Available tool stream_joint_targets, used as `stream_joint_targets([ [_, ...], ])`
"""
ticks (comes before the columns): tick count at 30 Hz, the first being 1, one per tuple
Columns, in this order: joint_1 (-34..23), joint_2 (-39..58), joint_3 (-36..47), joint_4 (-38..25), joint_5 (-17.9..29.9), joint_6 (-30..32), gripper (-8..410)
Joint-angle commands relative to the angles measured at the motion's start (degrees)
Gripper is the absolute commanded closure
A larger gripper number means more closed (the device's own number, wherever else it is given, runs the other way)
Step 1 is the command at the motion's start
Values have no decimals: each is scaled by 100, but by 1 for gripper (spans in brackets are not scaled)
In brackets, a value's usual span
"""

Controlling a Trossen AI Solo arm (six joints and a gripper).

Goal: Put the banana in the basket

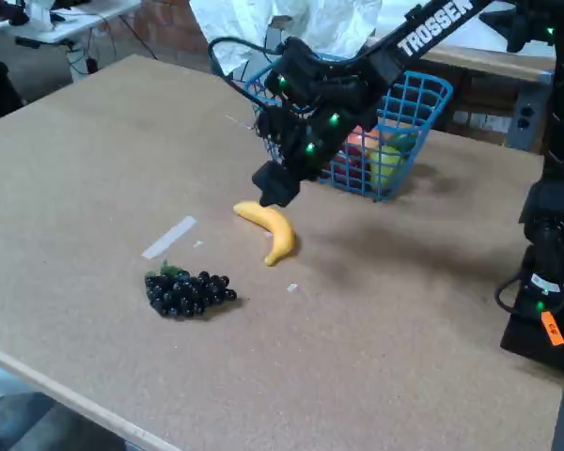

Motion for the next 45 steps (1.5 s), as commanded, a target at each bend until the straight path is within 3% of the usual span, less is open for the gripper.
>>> stream_joint_targets([
  [1,2,-28,0,50,-4,181,122],
  [4,-15,-28,0,15,31,446,116],
  [14,-37,-28,0,-240,911,549,111],
  [27,-63,369,0,-269,903,706,111],
  [41,-66,1462,37,1025,734,885,111],
  [45,-66,1665,319,981,739,892,111],
])
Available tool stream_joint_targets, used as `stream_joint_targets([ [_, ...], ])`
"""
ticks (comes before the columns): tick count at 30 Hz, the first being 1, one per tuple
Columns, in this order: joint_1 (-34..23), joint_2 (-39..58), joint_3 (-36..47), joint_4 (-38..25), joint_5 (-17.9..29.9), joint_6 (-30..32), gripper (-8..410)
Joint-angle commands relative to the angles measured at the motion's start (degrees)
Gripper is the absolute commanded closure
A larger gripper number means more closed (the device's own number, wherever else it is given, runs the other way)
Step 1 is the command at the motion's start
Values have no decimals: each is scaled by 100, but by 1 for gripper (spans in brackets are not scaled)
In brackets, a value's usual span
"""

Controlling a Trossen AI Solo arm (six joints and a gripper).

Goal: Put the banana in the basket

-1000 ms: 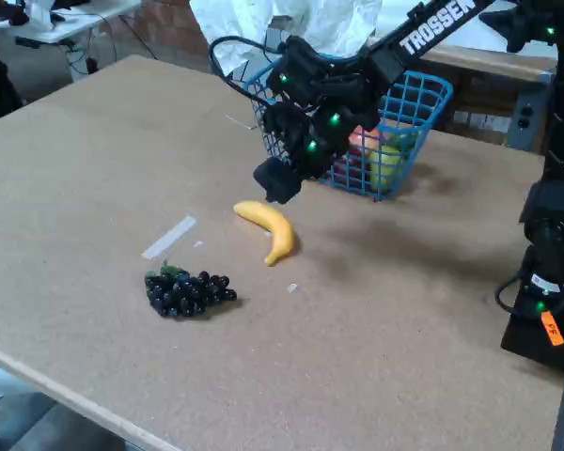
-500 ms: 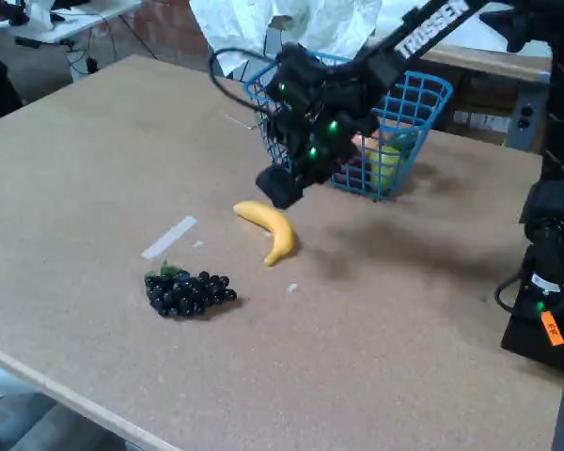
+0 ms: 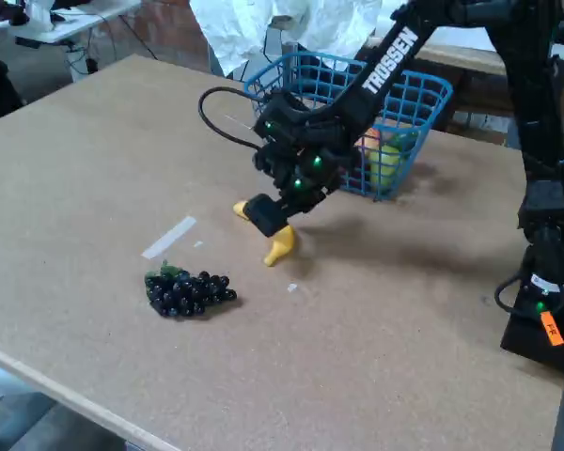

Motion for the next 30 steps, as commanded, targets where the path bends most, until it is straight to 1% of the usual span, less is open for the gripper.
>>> stream_joint_targets([
  [1,0,212,284,-26,-7,28,111],
  [10,-2,612,940,-673,33,92,111],
  [18,-9,673,946,-708,413,133,112],
  [21,-13,673,949,-732,420,144,120],
  [23,-13,673,949,-734,420,184,137],
  [25,-11,671,949,-728,417,273,164],
  [30,-9,671,949,-726,407,280,253],
])
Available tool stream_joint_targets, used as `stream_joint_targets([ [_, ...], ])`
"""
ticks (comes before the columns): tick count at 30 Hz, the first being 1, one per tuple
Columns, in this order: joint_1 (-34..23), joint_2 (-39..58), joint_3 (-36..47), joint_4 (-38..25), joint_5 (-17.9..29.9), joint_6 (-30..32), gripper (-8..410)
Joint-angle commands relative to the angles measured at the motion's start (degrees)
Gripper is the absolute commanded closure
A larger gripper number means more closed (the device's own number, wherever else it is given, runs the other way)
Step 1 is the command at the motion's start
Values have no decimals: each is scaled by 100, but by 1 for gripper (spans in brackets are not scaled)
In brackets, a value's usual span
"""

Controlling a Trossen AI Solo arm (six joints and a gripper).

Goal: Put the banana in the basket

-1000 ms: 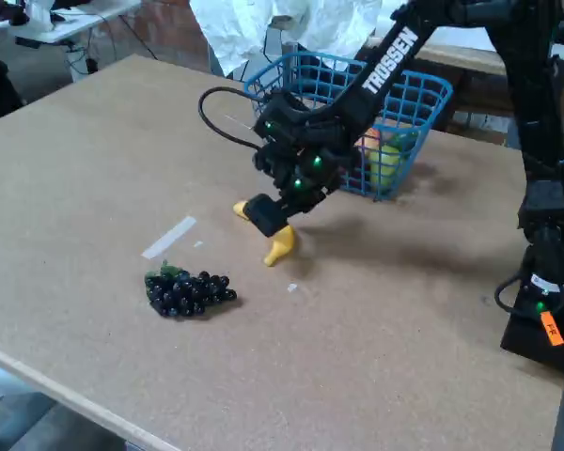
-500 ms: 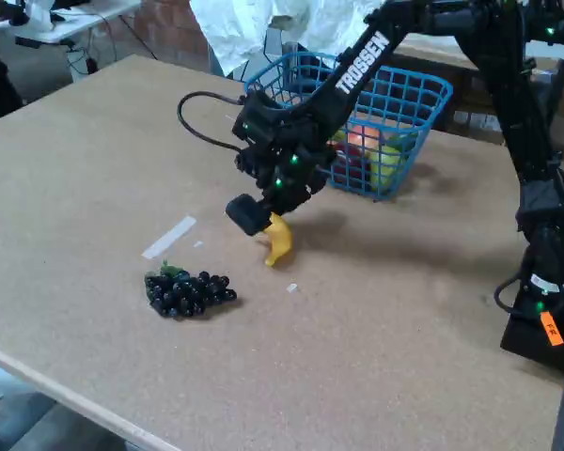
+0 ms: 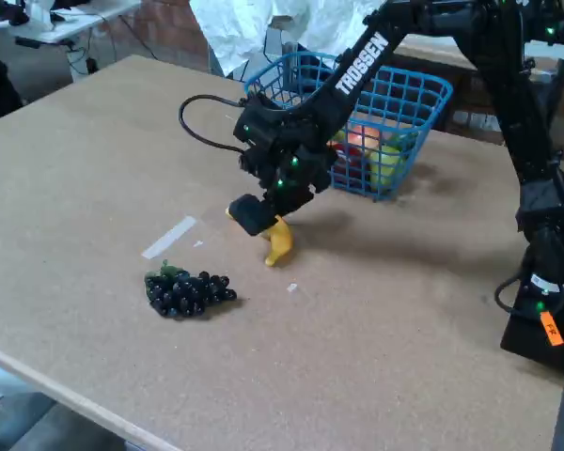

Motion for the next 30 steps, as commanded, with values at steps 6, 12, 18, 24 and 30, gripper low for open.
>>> stream_joint_targets([
  [6,2,-7,2,-7,13,39,340],
  [12,4,-7,2,2,13,37,394],
  [18,26,-201,2,15,2,31,403],
  [24,94,-841,2,15,4,7,402],
  [30,162,-1709,2,11,2,-144,402],
])
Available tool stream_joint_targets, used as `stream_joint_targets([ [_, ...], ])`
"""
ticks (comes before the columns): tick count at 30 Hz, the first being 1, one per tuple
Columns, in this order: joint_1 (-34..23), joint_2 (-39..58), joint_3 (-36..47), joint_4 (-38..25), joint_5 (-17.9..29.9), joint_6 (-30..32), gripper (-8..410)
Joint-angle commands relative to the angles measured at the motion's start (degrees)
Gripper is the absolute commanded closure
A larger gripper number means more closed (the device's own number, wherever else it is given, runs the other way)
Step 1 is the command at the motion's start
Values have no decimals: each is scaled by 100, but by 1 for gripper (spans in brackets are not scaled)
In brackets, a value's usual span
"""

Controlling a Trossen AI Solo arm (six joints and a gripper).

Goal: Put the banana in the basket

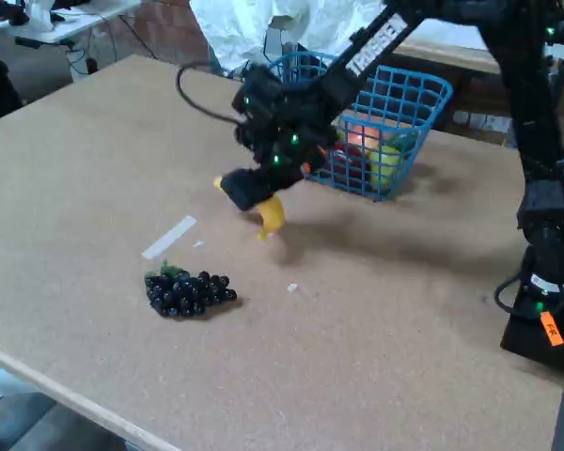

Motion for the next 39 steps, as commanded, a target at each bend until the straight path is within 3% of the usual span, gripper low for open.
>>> stream_joint_targets([
  [1,83,-1058,2,7,7,-166,402],
  [19,236,-3628,2,-35,107,-752,402],
  [24,236,-4033,2,-308,944,-1029,402],
  [32,232,-4430,0,-791,1904,-1045,402],
  [39,225,-4559,-9,-1158,3047,-1047,402],
])
